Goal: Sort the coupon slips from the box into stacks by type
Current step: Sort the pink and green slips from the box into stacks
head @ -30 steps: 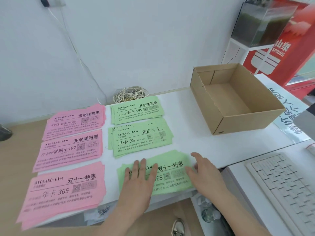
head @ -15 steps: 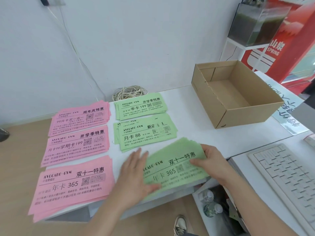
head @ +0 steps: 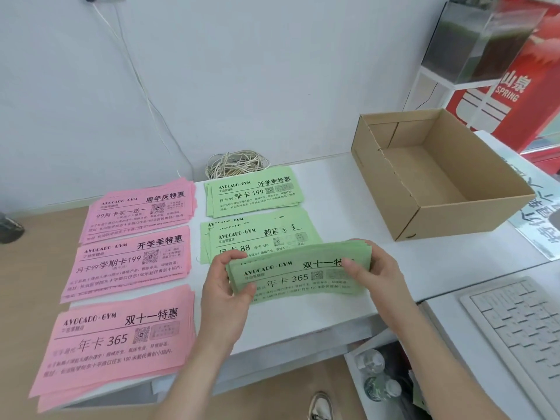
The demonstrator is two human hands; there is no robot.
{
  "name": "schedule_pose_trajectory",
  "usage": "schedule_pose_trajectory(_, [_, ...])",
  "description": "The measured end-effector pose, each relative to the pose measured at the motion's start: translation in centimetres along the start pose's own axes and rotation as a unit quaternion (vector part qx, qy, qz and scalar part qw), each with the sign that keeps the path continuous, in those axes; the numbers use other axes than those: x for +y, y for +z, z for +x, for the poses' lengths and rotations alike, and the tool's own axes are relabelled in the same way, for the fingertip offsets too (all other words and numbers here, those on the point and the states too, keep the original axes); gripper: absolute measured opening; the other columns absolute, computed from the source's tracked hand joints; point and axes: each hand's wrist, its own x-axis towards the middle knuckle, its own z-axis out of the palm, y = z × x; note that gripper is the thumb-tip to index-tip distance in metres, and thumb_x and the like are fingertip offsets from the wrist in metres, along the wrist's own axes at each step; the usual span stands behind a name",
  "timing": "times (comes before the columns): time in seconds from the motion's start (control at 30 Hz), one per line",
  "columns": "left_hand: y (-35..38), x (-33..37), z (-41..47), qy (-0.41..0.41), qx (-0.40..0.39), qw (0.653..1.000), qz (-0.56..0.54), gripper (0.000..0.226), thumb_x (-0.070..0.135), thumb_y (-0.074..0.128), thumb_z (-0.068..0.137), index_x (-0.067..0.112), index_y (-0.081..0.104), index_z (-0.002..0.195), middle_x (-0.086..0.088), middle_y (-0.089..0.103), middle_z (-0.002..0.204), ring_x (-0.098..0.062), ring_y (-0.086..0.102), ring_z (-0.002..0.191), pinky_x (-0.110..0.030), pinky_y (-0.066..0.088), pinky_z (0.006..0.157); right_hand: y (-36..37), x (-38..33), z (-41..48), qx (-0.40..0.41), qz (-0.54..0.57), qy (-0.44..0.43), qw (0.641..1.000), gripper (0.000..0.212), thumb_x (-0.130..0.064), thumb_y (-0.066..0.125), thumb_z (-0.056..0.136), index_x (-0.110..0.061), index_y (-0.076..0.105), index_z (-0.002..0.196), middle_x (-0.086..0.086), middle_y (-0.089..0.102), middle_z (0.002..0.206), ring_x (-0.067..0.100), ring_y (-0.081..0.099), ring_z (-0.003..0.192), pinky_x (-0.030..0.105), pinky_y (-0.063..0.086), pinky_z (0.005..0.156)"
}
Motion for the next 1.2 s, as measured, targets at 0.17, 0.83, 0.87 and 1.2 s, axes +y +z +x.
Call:
schedule_pose_trajectory(0.17, [1.0,-1.2,0.2,0.041,0.015,0.999,0.004,0.046,-0.006,0.059,0.073,0.036,0.056,0.092,0.005,0.059,0.104,-0.031,0.057,0.108,-0.059,0.046,0.092,2.1,0.1,0.7,0.116,0.026,-0.004,0.993,0.052,-0.071,0.064,0.067,-0.021,0.054,0.065,0.003,0.048,0.062,0.015,0.045,0.058,0.023,0.037,0.055])
schedule_pose_trajectory(0.83, [1.8,-1.7,-0.5,-0.013,0.040,0.998,-0.039,0.044,-0.010,0.071,0.074,0.031,0.060,0.087,0.003,0.072,0.090,-0.022,0.068,0.090,-0.039,0.052,0.081,0.3,1.2,-0.4,-0.007,0.015,-0.025,1.000,0.041,0.000,0.077,0.076,-0.030,0.062,0.100,0.001,0.067,0.090,0.020,0.067,0.088,0.031,0.058,0.075])
schedule_pose_trajectory(0.87, [1.9,-1.5,-0.6,-0.013,0.043,0.998,-0.043,0.046,-0.015,0.064,0.078,0.030,0.059,0.087,0.005,0.073,0.087,-0.018,0.069,0.086,-0.038,0.051,0.080,0.5,1.0,-0.3,0.002,0.007,-0.034,0.999,0.039,0.006,0.072,0.078,-0.029,0.063,0.094,0.000,0.068,0.085,0.020,0.066,0.086,0.031,0.058,0.075])
schedule_pose_trajectory(1.2, [-0.2,-2.3,-1.8,-0.002,0.035,0.995,-0.094,0.056,-0.025,0.057,0.073,0.025,0.051,0.098,-0.007,0.066,0.101,-0.021,0.061,0.098,-0.030,0.053,0.082,1.9,2.5,-1.5,-0.019,-0.113,-0.148,0.982,0.084,0.004,0.060,0.088,-0.052,0.026,0.141,-0.011,0.058,0.120,0.011,0.056,0.113,0.016,0.044,0.096])
